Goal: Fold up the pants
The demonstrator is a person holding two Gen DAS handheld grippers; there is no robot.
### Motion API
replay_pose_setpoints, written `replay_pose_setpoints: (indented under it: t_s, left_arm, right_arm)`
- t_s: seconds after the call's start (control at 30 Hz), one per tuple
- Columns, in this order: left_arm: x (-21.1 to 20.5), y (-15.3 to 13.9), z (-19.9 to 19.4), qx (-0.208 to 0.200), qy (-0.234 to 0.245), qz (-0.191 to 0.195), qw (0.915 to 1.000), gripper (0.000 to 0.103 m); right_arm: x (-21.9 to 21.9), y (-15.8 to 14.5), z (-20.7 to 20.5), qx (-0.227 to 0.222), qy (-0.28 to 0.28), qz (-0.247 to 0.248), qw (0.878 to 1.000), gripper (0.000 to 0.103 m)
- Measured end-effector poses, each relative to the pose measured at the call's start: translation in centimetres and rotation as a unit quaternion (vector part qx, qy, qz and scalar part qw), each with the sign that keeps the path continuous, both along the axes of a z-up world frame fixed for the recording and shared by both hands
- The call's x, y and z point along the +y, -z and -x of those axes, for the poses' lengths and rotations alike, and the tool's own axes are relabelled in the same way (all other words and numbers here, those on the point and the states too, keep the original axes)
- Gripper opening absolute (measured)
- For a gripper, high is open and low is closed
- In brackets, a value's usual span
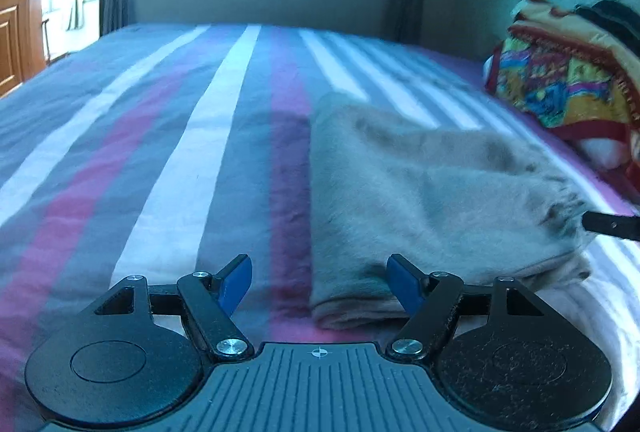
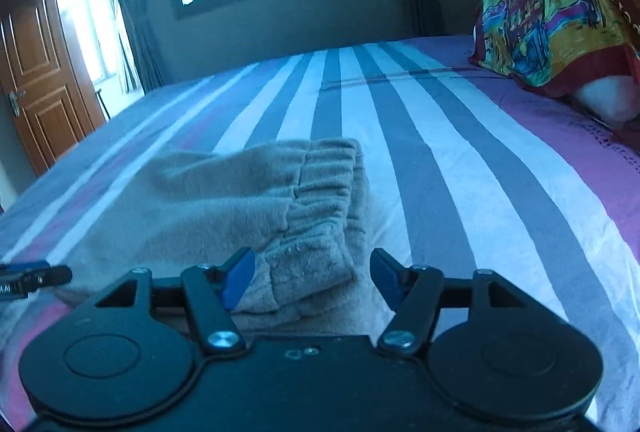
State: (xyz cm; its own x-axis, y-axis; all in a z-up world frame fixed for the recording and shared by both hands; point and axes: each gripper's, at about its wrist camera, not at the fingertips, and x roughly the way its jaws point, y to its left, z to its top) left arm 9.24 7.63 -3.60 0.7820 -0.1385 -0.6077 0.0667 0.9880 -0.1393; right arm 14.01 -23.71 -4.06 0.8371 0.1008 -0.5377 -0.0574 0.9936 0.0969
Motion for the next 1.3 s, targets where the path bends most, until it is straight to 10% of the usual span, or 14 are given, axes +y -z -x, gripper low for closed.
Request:
replay_pose_setpoints:
  t_s: [1.13,1.3]
  left_arm:
    - [1.0,0.5,-2.4,0.020,0.070,-0.018,0.9972,0.086]
    - [2.6,1.3,-3.3,0.043,0.078,0.060,0.9942,0.086]
  right_arm:
    - [-4.1,3.0,-2.6,0.102,0.032,-0.143,0.984,0.080]
    - [-4.9,3.2,-2.7,0.105,0.024,-0.171,0.979,0.080]
